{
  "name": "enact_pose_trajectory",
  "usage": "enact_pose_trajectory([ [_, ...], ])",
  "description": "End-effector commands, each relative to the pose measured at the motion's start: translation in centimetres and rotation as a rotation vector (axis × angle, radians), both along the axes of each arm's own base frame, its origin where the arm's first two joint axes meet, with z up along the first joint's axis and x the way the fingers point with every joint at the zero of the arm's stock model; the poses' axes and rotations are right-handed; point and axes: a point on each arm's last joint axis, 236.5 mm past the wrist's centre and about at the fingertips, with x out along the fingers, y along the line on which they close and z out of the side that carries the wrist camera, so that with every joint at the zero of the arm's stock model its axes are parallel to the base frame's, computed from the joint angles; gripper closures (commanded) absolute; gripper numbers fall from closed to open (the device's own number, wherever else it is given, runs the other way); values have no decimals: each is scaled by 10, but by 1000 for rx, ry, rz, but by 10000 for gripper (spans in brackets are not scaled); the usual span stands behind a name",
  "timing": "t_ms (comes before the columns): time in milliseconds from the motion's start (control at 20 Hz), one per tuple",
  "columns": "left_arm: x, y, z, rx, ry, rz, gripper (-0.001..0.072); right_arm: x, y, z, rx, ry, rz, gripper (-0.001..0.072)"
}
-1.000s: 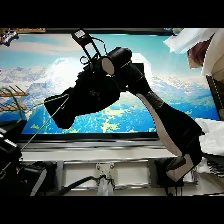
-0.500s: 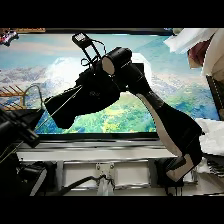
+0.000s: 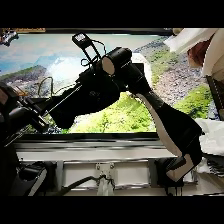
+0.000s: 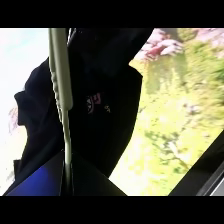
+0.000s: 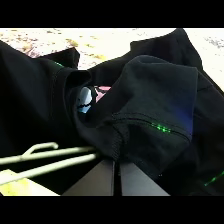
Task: Fold the clothes and pants, and hang the long-sleeved shirts on hangers.
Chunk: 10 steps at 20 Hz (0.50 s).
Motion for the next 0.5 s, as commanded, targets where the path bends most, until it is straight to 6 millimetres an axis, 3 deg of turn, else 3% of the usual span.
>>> enact_pose_trajectory([
  [0, 14, -3, -4, 24, -17, -16, 698, 0, 1, 1, 1, -2, 2, 694],
  [250, 55, -20, -16, -114, 30, 16, 699, -6, 4, 0, 13, 22, 9, 694],
  [350, 74, -26, -33, -243, 114, 59, 699, -9, 2, 0, 6, 33, 12, 694],
  [450, 92, -19, -59, -371, 207, 142, 699, -10, 0, 6, 10, 25, 12, 694],
])
